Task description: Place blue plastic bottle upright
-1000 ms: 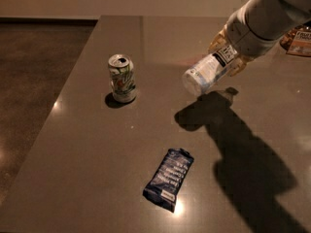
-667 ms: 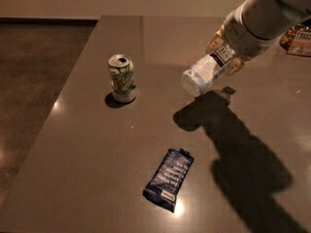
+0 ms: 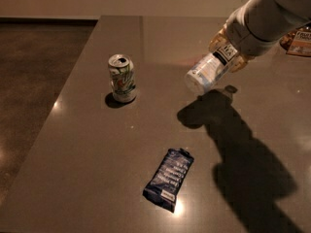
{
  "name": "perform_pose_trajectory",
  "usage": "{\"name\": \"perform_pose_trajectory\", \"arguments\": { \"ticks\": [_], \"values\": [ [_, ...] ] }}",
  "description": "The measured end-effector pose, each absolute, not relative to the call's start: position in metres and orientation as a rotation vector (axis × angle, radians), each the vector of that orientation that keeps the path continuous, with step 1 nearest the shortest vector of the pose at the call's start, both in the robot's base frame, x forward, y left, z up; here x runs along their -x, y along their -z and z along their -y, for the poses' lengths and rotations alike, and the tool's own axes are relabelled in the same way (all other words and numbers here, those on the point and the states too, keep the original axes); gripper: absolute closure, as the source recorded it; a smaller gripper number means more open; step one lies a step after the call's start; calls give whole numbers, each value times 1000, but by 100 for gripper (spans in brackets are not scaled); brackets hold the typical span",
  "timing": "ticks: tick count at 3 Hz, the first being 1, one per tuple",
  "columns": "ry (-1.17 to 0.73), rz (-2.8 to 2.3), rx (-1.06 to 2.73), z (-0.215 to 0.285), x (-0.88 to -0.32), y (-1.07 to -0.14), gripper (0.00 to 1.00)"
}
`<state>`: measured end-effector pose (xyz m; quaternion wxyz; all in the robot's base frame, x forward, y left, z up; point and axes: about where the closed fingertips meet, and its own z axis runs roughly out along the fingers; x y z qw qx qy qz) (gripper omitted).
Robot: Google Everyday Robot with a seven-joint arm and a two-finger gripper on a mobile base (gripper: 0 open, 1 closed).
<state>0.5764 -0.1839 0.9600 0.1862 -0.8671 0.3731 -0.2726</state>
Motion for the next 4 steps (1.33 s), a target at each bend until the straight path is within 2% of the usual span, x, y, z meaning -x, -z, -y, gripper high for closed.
{"name": "perform_pose_trajectory", "arguments": {
  "ticks": [2,4],
  "values": [
    [1131,-682,2449,196,-591,-985,100],
    [1384,-274,2315,188,-593,-1004,100]
  ]
}}
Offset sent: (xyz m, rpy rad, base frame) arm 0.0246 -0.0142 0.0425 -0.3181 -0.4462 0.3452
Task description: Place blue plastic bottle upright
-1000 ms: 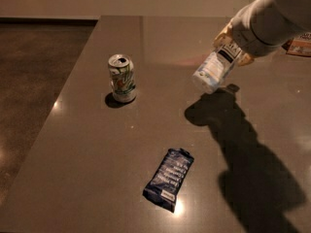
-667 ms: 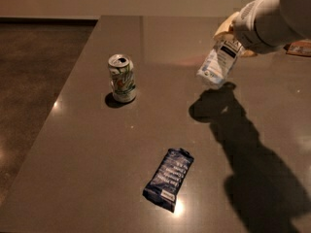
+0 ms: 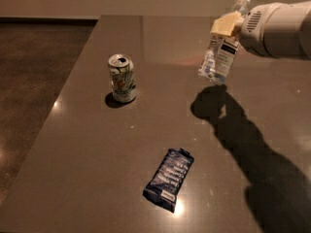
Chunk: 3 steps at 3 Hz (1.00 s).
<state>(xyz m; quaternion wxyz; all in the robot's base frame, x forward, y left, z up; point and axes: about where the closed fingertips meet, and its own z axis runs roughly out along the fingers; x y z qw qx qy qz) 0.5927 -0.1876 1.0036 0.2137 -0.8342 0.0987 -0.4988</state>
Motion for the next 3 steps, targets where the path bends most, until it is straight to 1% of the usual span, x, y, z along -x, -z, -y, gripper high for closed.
{"name": "perform_pose_trajectory", "arguments": {
  "ticks": [1,2,3],
  "values": [
    [1549,-102,2264,179,-593,-1004,100],
    [1753,99,2227,172,-596,-1007,100],
    [1929,224,2180,175,-595,-1007,100]
  ]
}}
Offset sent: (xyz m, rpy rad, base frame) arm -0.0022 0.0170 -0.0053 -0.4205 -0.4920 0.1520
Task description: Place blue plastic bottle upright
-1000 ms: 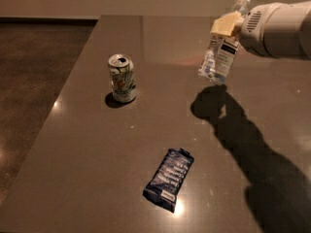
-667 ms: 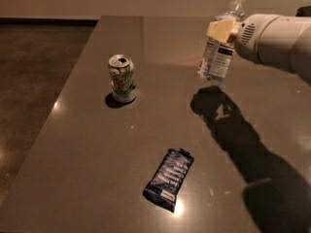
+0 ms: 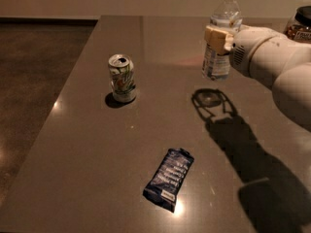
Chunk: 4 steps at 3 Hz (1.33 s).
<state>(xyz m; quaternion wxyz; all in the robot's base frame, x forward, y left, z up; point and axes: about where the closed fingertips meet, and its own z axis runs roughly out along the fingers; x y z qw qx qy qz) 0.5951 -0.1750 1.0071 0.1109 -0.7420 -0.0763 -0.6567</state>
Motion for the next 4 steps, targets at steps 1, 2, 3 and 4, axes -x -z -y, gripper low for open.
{"name": "perform_pose_trajectory", "arguments": {
  "ticks": [1,2,3,4],
  "values": [
    [1983,244,2172,183,-593,-1001,100],
    [2008,231,2175,194,-588,-986,100],
    [2033,217,2168,200,-584,-973,100],
    [2040,192,2152,198,-583,-960,100]
  ]
}}
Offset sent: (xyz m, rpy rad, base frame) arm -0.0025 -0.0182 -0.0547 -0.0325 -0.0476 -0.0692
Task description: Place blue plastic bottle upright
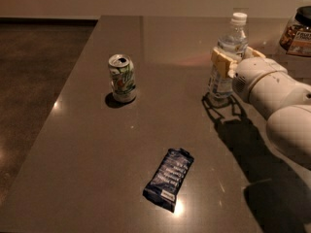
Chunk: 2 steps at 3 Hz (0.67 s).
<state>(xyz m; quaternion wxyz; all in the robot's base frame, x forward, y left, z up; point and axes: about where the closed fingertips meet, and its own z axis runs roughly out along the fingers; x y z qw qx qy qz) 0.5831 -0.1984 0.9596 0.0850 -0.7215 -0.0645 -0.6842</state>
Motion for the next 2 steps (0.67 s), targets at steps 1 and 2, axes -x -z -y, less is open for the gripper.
{"name": "perform_pose_trajectory", "arguments": {
  "ticks": [1,2],
  "values": [
    [2077,138,2092,193,-585,-949,97],
    [2117,104,2039,188,-587,-947,75]
  ]
}}
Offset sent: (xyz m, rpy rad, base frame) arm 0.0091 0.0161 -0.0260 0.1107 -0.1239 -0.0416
